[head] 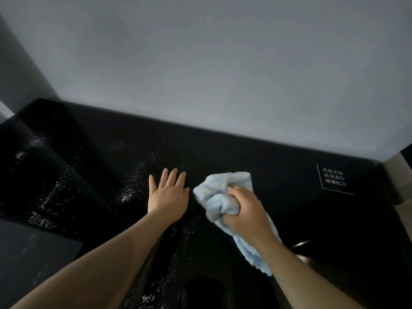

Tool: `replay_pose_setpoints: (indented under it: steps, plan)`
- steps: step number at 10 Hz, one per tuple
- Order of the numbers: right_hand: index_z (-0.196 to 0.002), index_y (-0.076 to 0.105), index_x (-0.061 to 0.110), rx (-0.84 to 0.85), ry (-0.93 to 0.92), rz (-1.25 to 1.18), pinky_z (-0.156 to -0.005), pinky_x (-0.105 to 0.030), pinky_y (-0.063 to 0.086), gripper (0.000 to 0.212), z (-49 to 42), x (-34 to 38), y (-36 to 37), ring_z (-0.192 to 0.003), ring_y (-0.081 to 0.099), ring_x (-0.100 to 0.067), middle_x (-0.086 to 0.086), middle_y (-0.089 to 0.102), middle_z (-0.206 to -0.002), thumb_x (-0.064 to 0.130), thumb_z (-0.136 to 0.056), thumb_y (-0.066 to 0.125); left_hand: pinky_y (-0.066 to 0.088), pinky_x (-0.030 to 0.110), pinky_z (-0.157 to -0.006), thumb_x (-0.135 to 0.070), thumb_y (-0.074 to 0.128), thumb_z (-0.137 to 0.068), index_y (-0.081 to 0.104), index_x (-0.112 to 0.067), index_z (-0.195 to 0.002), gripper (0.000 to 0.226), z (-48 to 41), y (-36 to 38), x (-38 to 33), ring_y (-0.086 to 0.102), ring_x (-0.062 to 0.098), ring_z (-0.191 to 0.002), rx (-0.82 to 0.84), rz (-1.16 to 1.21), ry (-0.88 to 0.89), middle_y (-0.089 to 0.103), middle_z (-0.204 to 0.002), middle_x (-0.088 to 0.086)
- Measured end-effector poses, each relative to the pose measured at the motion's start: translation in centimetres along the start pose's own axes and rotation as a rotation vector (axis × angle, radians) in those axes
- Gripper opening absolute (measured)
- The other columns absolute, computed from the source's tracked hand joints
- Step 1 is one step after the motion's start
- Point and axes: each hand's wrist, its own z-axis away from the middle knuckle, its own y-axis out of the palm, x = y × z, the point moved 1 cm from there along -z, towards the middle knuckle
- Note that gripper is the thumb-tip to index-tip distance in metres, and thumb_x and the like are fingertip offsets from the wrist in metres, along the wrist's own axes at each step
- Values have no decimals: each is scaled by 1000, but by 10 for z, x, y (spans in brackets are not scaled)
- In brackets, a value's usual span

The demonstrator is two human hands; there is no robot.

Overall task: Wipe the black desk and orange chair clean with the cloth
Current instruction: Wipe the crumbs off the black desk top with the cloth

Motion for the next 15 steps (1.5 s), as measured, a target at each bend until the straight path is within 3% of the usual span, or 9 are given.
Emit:
replay_pose_setpoints:
  steps: [2, 3, 4, 5, 7, 10, 12, 14, 15]
  plan:
    - [-127, 45, 26, -185, 681, 268, -95, -53, 41, 42, -49, -71, -49, -128, 39, -28, -2, 40, -142, 33, -86, 54, -2, 44, -116, -42, 19, -100, 6, -21, -150, 56, -11, 3, 12, -2, 21, -146, 108, -35, -13, 1, -159, 0]
    - [-129, 37, 37, -16, 577, 342, -94, -47, 44, 53, -49, -43, -17, -130, 37, -24, 4, 35, -145, 51, -82, 55, 4, 37, -118, -41, 19, -100, 9, -21, -150, 55, -11, 4, 14, 0, 20, -146, 86, 5, 15, 4, -159, 0]
    - [-95, 52, 39, 283, -87, -825, -63, -29, 52, 54, -28, -14, 8, -88, 57, -1, 25, 58, -106, 59, -49, 72, 12, 31, -117, -40, 22, -101, 13, -21, -150, 53, -12, 2, 16, 4, 19, -146, 54, 18, 30, 8, -158, 0]
    - [-89, 67, 20, 2, -228, 180, -75, -46, 56, 27, -34, -18, 7, -90, 63, -19, 4, 65, -96, 36, -68, 72, 16, 29, -116, -40, 22, -101, 14, -22, -150, 53, -11, -1, 21, 4, 17, -146, 70, 17, 74, 7, -158, -2]
    - [-131, 44, 30, -241, 660, 333, -91, -52, 38, 43, -103, -81, -45, -128, 35, -33, -3, 37, -143, 35, -88, 51, 15, 29, -117, -37, 23, -102, 13, -22, -150, 52, -14, -7, 28, 1, 17, -146, 141, 23, 141, 2, -159, -2]
    - [-102, 71, 28, 0, -89, 283, -93, -53, 46, 38, -58, -18, 14, -114, 56, -25, 1, 62, -120, 38, -65, 70, 10, 29, -118, -35, 25, -101, 10, -23, -150, 53, -16, -3, 30, -2, 16, -146, 171, 27, 127, 1, -159, -3]
    - [-123, 50, 24, -248, 688, 340, -89, -50, 44, 39, -99, -72, -38, -119, 46, -31, -1, 48, -131, 41, -88, 48, 16, 36, -117, -33, 29, -101, 14, -18, -150, 53, -25, -13, 27, 4, 22, -146, 275, 24, 122, 4, -159, 3]
    - [-91, 65, 37, 178, 117, -19, -87, -34, 52, 14, -39, -9, -2, -103, 50, 0, 17, 64, -101, 40, -79, 58, 21, 33, -115, -37, 26, -101, 9, -21, -150, 55, -27, -18, 26, 2, 18, -146, 316, -28, 130, -1, -158, -3]
    - [-88, 62, 39, -46, 350, 47, -87, -4, 35, 50, -62, -9, -40, -90, 52, 9, 23, 55, -84, 56, -90, 16, 21, 33, -115, -38, 26, -101, 8, -22, -150, 55, -26, -18, 27, 1, 18, -146, 317, -33, 141, -1, -158, -4]
